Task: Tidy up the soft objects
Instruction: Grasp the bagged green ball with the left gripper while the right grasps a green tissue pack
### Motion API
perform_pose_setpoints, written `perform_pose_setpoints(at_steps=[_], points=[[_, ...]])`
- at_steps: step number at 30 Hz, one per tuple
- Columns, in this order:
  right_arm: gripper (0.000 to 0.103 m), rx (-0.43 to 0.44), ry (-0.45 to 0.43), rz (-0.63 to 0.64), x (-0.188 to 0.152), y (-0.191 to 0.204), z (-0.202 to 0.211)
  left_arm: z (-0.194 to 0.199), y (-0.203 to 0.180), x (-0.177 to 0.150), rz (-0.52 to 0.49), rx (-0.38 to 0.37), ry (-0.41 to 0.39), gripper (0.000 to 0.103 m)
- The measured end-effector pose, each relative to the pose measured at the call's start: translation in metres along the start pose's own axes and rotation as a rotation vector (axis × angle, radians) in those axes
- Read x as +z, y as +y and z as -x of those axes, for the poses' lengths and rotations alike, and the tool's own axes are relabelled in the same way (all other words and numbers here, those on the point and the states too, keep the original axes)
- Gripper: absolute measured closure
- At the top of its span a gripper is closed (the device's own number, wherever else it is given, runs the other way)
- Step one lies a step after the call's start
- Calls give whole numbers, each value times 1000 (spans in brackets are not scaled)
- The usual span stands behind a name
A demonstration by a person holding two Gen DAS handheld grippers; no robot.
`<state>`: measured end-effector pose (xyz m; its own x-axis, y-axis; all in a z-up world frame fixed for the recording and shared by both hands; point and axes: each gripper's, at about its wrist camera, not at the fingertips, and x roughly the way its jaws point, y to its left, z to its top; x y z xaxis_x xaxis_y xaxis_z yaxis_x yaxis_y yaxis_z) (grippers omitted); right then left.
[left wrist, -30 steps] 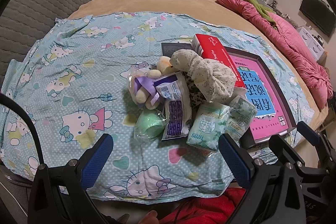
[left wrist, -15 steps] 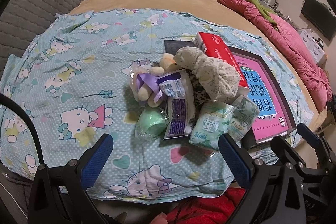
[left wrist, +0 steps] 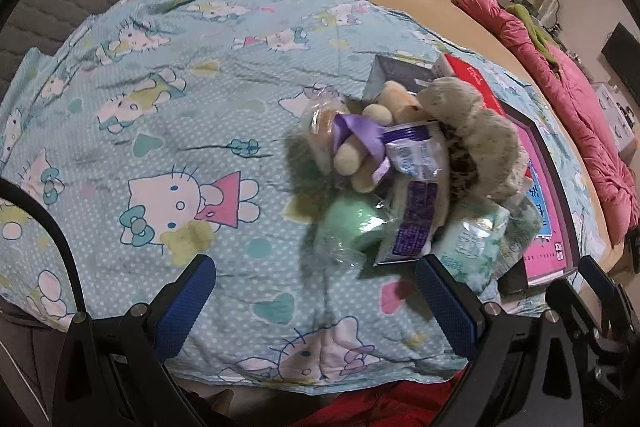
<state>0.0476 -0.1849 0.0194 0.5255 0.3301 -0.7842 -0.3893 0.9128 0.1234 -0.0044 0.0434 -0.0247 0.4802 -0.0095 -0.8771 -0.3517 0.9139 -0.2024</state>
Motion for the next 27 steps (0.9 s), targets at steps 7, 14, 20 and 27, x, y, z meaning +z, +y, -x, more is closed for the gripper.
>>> perform_pose_setpoints(at_steps=[7,14,20,27], points=[[0,-39,26,-40,3,-21,-25,-23,3,7,13,-37,34,5],[0,-49,24,-52,10,-36,-37,-45,6,14,41,-136,72,22],[3,-19,38,-66,15,-45,-52,-53,6,20,35,-210,72,28],[25,2,39,-32,20,-41,-65,-65,7,23,66,-258,101,35]])
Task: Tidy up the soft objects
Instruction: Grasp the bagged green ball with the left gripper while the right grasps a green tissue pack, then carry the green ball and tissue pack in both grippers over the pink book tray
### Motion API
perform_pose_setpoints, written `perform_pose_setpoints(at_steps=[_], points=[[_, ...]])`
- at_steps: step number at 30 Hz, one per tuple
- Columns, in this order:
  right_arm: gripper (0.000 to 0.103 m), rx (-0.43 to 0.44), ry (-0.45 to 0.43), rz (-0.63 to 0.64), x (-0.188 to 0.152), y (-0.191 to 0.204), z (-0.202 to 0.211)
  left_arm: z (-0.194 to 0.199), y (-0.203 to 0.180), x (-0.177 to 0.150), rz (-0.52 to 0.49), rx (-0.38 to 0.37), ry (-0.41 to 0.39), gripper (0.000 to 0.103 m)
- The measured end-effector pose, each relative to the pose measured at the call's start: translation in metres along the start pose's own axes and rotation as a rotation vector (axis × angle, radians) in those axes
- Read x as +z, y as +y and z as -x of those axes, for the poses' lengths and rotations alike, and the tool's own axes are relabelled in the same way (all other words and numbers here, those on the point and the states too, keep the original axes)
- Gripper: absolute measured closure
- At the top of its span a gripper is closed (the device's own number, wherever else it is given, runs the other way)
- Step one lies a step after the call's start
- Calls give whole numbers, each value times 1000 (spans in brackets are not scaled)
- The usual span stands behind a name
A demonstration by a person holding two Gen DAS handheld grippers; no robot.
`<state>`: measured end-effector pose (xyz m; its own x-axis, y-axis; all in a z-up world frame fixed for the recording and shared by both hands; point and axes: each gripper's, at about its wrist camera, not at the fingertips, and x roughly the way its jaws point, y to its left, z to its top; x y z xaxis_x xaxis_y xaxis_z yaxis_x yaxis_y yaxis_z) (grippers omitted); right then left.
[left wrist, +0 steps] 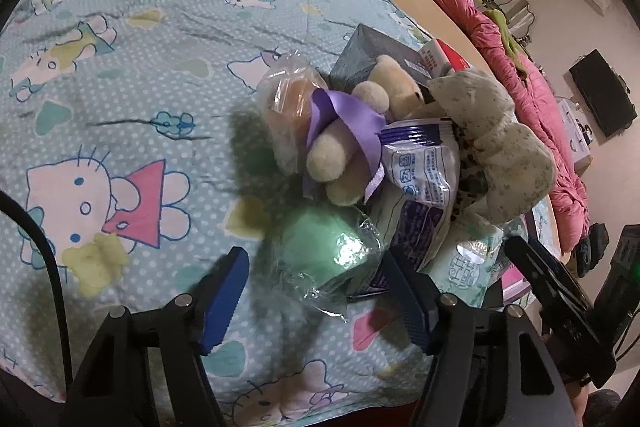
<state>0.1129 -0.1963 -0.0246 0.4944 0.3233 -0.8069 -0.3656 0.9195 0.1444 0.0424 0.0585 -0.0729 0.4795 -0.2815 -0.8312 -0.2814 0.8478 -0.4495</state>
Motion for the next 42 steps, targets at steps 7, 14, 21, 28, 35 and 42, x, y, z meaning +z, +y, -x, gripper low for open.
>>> perform_pose_setpoints(at_steps=[7,14,21,28,35,42], points=[[52,69,15,7,3,5,-10,-1,0,1,-1,-32,6,47],[65,129,-11,-5,3,1,-1,0,1,1,-7,-59,5,58],[69,122,-65,25,6,2,20,15,0,-5,-17,-66,-27,59],[70,94,-104,10,8,-9,36,35,-6,-9,-33,-52,-67,59],[70,67,-136,-16,12,-23,47,51,-10,-8,-46,-25,-105,59],[70,59,-161,-51,14,-36,57,65,-20,-8,-70,-16,-133,59]])
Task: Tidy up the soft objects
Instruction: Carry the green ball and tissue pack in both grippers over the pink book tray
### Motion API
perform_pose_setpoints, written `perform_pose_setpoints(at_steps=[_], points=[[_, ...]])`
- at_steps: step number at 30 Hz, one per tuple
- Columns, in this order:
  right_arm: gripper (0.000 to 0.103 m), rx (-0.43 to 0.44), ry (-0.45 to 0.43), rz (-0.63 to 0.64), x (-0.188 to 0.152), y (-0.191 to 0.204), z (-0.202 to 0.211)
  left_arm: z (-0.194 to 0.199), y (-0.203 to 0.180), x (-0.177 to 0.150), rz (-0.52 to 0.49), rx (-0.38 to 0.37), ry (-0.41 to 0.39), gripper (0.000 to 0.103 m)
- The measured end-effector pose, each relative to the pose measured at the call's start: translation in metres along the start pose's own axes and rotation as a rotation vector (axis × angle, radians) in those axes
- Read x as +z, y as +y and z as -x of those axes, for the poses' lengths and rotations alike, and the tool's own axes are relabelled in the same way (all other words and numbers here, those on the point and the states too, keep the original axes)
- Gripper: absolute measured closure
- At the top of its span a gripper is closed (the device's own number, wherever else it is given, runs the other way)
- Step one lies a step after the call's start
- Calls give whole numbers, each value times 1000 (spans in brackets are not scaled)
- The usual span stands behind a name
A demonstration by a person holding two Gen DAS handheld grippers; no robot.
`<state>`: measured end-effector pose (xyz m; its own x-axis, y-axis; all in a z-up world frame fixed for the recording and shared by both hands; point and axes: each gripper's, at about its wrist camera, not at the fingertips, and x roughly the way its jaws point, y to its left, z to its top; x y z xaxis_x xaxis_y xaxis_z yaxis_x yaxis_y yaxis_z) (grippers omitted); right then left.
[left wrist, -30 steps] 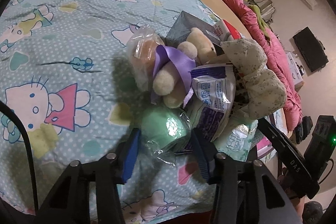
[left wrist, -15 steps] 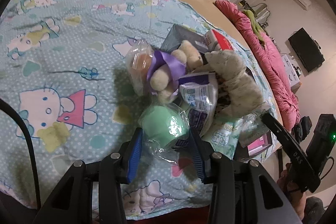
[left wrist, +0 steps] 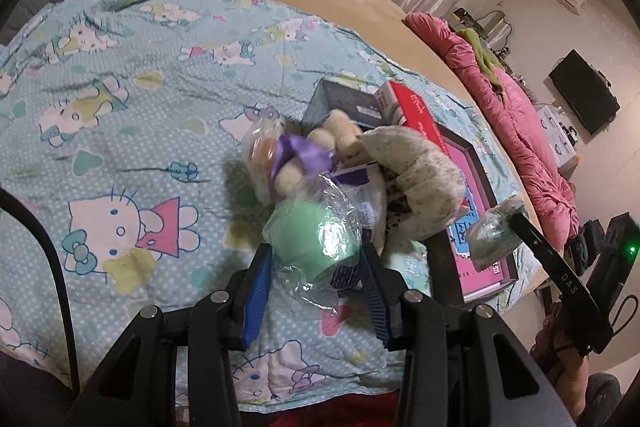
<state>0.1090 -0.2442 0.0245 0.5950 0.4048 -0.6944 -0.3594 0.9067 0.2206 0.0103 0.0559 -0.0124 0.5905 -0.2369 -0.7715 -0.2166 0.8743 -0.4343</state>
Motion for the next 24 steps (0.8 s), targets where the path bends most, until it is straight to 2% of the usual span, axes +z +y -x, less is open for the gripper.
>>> perform_pose_setpoints(at_steps=[14,24], points=[[70,-21,-58,-58,6,-23,20,20,-40,6,-93,3,-47,59],[70,-55,-97,-103,9,-47,33,13,-100,9,-203,-53,-38,59]])
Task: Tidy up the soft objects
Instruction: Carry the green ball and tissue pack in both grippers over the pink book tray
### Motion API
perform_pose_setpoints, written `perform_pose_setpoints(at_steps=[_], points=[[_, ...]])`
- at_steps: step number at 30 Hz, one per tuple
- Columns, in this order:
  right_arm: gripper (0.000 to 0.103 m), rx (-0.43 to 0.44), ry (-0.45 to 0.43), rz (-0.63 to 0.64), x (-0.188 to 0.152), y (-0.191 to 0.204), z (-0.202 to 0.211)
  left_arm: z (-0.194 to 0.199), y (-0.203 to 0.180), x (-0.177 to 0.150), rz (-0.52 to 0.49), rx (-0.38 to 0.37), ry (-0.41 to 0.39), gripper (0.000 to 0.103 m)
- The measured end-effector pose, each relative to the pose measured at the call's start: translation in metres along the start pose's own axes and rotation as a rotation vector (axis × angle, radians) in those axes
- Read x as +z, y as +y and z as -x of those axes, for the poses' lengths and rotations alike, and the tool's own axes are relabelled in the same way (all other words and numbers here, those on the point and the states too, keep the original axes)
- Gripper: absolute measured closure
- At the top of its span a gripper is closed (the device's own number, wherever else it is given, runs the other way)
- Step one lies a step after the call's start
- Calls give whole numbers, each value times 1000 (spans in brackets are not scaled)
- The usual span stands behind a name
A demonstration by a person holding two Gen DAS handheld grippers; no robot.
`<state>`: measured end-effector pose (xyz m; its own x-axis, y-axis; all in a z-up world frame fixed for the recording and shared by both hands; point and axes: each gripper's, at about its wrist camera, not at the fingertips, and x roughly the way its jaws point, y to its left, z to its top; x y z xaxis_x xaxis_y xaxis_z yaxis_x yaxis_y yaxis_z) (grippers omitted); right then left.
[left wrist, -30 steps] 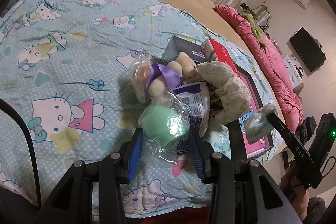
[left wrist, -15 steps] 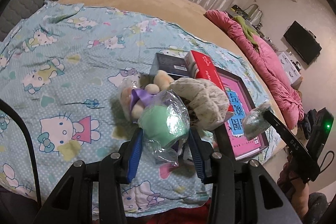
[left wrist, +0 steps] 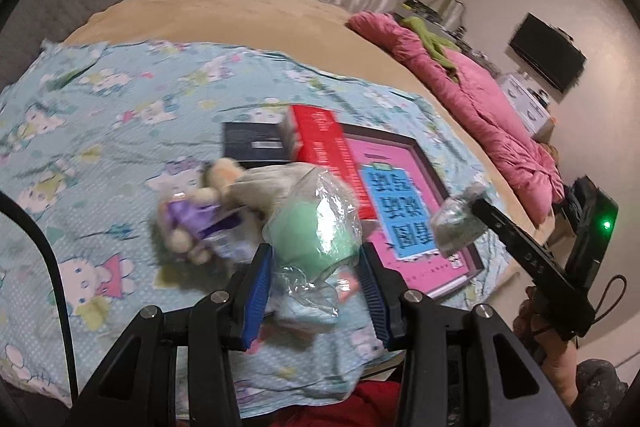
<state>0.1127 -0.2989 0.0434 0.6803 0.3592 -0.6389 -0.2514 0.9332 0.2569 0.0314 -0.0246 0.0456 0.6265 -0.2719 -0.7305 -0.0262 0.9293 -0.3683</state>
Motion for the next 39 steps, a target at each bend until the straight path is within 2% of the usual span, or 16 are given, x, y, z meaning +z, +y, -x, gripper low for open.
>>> perform_pose_setpoints(at_steps=[5,10,20,31,39], points=[[70,-29,-4,-37,1,-18,2,-17,-41,3,-61,-48,31,59],[70,-64,0,-94,-1,-40,2,-43,-80,6,-141,-66,67,59],[70,-106,55,-197,-12,-78,-4,-101,-127,-5,-245,-53,184,59],[70,-145,143,-238,-25,-93,-21,-154,-143,-19,-299,-8,290,59],[70,-193,192,-269,-33,-106,-29,-167,-145,-24,-313,1,327,59]])
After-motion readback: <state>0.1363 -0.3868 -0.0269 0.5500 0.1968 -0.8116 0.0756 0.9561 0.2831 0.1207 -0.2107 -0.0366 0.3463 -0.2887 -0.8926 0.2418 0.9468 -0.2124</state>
